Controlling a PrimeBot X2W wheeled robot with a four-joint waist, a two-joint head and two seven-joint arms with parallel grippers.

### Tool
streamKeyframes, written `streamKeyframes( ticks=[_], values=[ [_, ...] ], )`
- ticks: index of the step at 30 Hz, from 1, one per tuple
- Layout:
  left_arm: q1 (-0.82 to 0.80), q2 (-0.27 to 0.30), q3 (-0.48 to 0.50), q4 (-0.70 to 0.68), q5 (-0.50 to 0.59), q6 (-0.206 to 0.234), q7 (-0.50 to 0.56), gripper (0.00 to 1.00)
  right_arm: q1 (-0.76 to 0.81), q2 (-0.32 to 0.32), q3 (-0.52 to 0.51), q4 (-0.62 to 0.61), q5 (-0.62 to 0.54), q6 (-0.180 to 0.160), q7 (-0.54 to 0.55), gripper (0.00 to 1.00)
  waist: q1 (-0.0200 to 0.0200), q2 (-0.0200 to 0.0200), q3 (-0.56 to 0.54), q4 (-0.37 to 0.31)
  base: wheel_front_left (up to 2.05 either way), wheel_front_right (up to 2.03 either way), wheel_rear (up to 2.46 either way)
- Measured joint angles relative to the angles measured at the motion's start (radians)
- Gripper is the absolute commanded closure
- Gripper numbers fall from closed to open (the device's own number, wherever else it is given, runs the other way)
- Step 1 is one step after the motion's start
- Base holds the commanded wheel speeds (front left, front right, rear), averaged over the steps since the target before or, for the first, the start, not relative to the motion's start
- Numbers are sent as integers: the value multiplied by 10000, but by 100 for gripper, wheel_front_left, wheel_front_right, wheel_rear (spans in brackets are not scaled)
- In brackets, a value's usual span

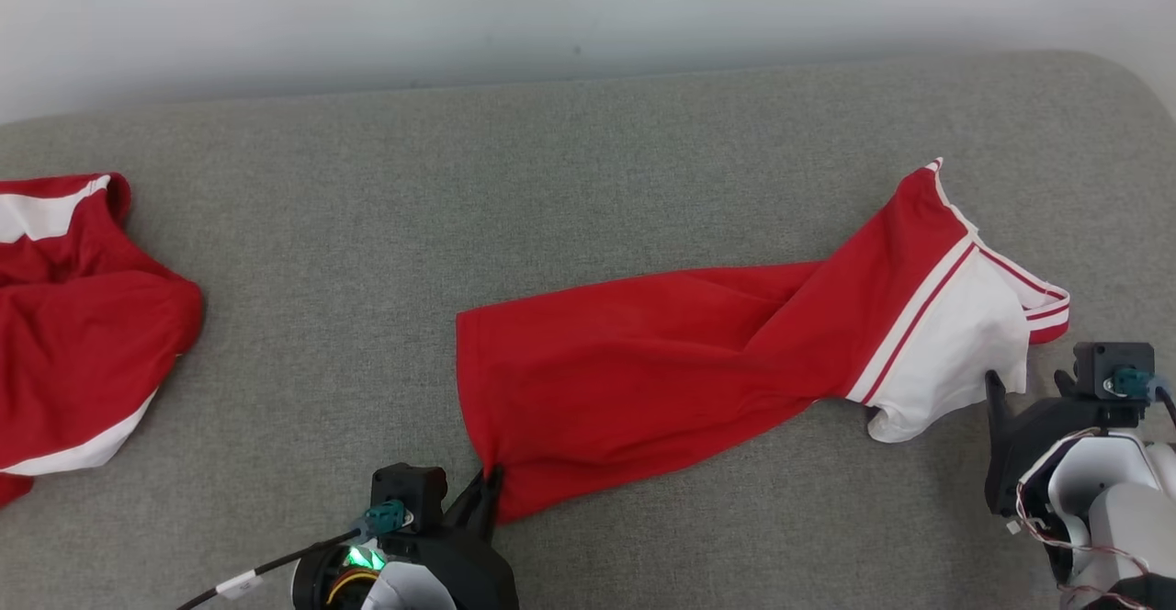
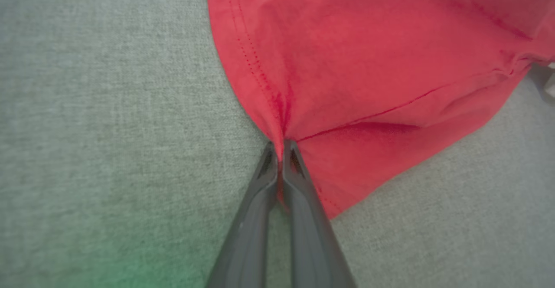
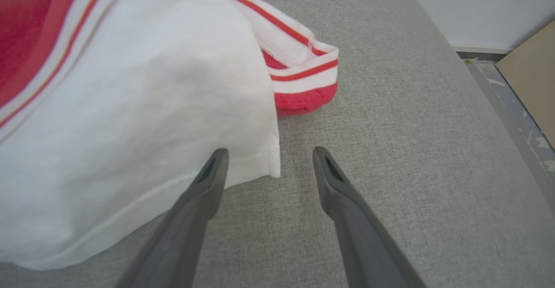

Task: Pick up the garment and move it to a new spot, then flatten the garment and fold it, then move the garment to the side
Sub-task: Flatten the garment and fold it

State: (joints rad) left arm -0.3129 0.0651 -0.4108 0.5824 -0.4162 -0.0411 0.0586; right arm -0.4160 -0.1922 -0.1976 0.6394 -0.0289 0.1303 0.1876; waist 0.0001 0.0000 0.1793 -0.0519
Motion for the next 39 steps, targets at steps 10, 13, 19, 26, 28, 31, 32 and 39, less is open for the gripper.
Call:
streamKeyframes(
  ticks=[10, 13, 19, 26, 28, 31, 32, 39],
  values=[
    [7, 174, -150, -495, 25, -25, -29, 100, -822, -31, -105, 1166, 35, 0, -59, 0, -1, 0, 379, 81, 0, 0, 0],
    [4, 224, -199, -637, 38, -23, -13, 100, -1084, -77, -77, 1505, 117, 0, -25, 0, -1, 0, 490, 114, 0, 0, 0],
    [-13, 316, -265, -874, 56, 2, 6, 100, -1537, -178, 130, 2061, 376, 0, 109, 0, -2, -1, 715, 164, 0, 0, 0],
    [-17, 339, -286, -928, 13, 58, 48, 100, -1696, -82, 313, 2385, 713, 17, 286, 100, -2, -1, 685, 162, 0, 0, 0],
    [-12, 339, -270, -922, -4, 67, 48, 100, -1685, -82, 328, 2391, 779, 17, 326, 100, -1, -1, 650, 156, 0, 0, 0],
    [29, 337, -203, -986, -157, 71, 33, 100, -1522, -61, 407, 2278, 1080, 17, 263, 100, -1, 0, 510, 132, 0, 0, 0],
    [65, 334, -132, -1047, -257, 50, -15, 100, -1439, -42, 422, 2196, 1266, 17, 219, 100, -1, 2, 453, 125, 0, 0, 0],
    [212, 364, 518, -2130, -1365, -247, -58, 100, -764, 19, 876, 648, 2978, 0, 621, 100, 0, 2, -97, 74, 0, 0, 0]
  ],
)
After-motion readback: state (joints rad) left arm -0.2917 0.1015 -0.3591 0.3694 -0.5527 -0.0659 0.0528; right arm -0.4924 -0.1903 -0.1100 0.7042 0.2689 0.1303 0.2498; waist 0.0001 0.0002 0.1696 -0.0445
